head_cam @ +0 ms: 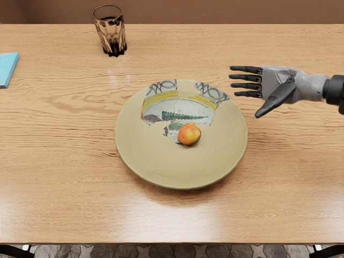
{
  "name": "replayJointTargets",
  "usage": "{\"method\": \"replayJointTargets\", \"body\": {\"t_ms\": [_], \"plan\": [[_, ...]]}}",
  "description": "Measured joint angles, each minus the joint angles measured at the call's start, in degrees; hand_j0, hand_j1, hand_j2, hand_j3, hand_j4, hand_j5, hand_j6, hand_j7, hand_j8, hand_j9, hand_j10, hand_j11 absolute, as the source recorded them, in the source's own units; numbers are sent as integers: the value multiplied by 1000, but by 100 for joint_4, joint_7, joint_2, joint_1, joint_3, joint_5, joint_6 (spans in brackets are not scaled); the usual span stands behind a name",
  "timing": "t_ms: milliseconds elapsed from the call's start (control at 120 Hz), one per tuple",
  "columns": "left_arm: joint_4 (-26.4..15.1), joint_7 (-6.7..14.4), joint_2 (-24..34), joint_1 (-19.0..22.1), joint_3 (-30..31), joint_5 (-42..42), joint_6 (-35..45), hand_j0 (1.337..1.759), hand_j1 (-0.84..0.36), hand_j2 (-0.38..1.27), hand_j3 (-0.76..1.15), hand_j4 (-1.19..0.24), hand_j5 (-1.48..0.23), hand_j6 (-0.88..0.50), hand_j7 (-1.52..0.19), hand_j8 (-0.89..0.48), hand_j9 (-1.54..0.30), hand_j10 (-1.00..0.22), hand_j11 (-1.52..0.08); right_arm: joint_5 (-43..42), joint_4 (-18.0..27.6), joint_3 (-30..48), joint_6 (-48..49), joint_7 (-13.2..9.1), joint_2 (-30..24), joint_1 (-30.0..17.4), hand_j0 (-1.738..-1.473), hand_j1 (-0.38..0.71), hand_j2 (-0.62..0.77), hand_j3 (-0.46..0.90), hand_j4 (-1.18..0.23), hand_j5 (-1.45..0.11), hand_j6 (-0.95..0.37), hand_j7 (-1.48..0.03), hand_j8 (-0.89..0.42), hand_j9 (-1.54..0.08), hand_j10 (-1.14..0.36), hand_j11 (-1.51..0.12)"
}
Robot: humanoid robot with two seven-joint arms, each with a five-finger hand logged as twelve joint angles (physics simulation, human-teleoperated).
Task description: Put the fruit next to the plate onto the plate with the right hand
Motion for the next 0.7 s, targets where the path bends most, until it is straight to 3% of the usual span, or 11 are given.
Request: {"method": "replayJointTargets", "body": {"t_ms": [375,700], "plan": [[0,0,0,-4,0,0,0,1658,349,0,0,0,0,0,0,0,0,0,0,640,-122,-73,1,-6,-529,-155,-1658,-349,1,0,0,0,1,0,1,0,1,0],[0,0,0,-4,0,0,0,1658,349,0,0,0,0,0,0,0,0,0,0,722,-74,-78,1,-5,-620,-225,-1658,-349,1,0,0,0,2,0,2,0,1,0]]}}
